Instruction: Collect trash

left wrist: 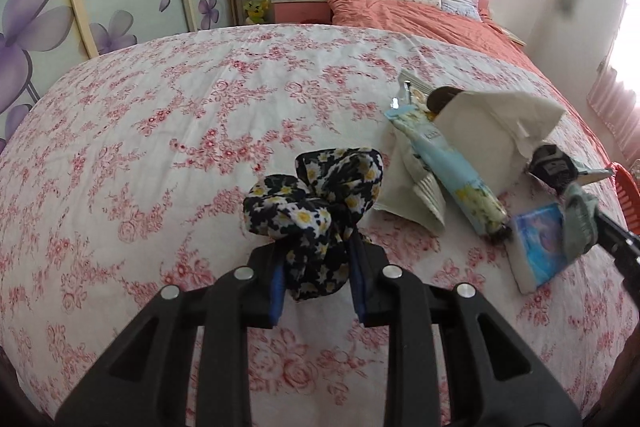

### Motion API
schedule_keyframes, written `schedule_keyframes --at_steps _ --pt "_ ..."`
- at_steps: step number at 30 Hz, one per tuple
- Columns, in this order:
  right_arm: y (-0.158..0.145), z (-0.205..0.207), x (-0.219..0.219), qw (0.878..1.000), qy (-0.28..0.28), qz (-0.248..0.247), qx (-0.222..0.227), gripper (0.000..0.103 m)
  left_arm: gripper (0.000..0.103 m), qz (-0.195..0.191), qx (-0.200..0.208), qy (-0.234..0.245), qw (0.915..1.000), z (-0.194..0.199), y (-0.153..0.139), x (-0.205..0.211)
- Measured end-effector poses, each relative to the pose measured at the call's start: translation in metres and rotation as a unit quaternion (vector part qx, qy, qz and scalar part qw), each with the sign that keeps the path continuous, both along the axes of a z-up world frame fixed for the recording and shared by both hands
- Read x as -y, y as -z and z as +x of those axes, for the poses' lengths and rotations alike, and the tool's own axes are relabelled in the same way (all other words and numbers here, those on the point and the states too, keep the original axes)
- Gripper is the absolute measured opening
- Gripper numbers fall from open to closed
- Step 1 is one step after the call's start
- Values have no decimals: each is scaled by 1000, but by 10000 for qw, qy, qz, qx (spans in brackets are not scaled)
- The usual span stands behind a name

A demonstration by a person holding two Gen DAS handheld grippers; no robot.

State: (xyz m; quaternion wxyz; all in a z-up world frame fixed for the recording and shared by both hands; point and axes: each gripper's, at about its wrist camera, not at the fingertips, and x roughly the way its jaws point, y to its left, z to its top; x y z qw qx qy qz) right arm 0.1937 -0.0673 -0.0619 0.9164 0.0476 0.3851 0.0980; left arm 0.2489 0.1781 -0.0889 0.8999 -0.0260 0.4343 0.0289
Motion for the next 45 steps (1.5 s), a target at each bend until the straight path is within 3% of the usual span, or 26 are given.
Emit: schedule_keyframes --at_steps 5,8,10,12,19,21,26,28,30,34,45 --pt "7 1 42 9978 583 -290 -73 9 26 -85 8 230 9997 -9 0 13" --pt "11 3 66 9968 767 -45 -205 12 29 -87 18 378 9992 -15 0 24" --pt "10 2 71 9971 738 101 -186 44 35 -5 35 337 9994 -16 1 26" --pt "7 2 70 9977 651 151 -71 65 42 -29 -2 267 9996 -14 3 26" --pt "20 23 54 9979 544 -170 -300 74 60 -69 -29 68 9999 -7 2 21" --pt "24 25 50 9973 546 -347 -349 75 66 -57 -11 14 10000 -3 1 22" --pt "27 27 43 9955 563 -652 -403 73 67 46 -7 -34 10000 5 3 26" --pt "27 25 44 9938 678 -785 -400 58 60 74 -60 -100 9999 8 6 25" --pt "26 24 47 9935 733 -774 -389 52 54 92 -62 -161 9998 8 7 23" --pt "26 22 55 9938 838 -618 -380 41 52 140 -70 -231 9996 6 7 22" --pt "28 24 50 9925 831 -802 -403 43 56 111 -82 -318 9994 5 8 20"
